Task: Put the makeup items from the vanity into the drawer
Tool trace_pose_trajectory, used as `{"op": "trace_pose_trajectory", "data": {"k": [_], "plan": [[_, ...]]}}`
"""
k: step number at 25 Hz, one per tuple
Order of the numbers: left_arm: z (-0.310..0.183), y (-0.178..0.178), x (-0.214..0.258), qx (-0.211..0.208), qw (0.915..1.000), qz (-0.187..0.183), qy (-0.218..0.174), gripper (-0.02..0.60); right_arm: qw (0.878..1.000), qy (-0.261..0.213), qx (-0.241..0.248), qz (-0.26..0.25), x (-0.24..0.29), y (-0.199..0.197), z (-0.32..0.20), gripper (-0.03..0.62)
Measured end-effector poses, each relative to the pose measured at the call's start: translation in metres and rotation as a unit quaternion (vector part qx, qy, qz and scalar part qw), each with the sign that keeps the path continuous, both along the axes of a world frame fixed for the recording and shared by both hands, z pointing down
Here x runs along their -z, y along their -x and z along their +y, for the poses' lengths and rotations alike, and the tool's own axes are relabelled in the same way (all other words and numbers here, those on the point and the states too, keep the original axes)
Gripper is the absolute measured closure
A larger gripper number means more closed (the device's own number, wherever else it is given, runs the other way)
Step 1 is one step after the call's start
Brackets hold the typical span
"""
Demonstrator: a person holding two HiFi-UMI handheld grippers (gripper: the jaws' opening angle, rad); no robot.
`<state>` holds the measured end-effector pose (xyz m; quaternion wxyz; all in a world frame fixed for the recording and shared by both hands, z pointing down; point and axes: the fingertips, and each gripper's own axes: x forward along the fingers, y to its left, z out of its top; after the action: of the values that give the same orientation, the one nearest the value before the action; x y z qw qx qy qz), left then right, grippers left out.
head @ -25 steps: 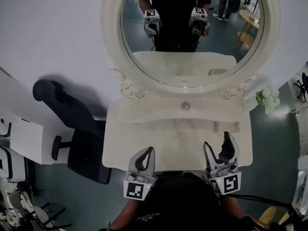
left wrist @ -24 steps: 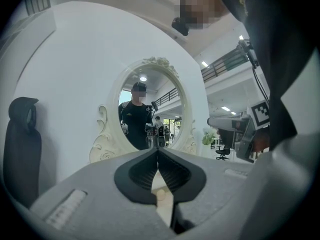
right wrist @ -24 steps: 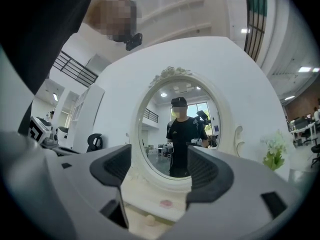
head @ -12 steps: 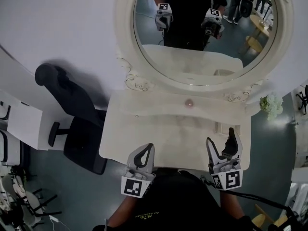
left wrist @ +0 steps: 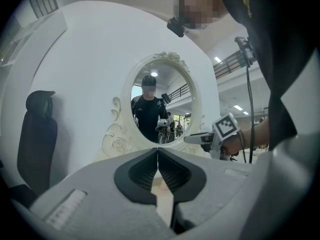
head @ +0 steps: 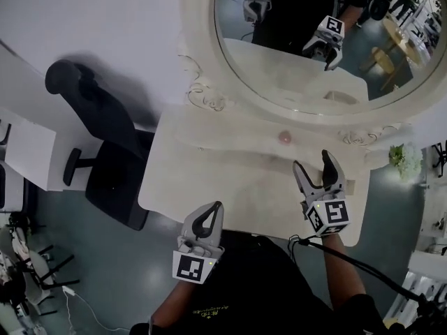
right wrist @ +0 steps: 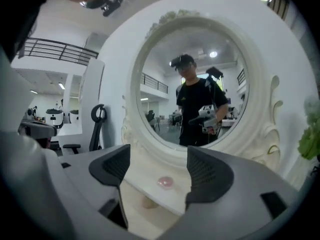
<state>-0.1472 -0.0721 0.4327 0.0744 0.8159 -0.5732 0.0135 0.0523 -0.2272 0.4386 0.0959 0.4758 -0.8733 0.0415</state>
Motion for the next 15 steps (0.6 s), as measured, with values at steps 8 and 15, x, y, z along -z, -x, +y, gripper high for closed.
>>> {"op": "trace_pose_trajectory", "data": {"k": [8,15], "plan": [[0.003,0.015,-0.035,0.023,0.9981,0.005,0.057,0.560,0.981,0.176,0.018,0.084,-0.106,0.033,-0.078,0.241],[0.002,0.027,-0.055,0.043,0.9961,0.008,0.077,0.560,0.963,0.230,0.033,0.139,-0.148,0.045,-0.097,0.241]]}}
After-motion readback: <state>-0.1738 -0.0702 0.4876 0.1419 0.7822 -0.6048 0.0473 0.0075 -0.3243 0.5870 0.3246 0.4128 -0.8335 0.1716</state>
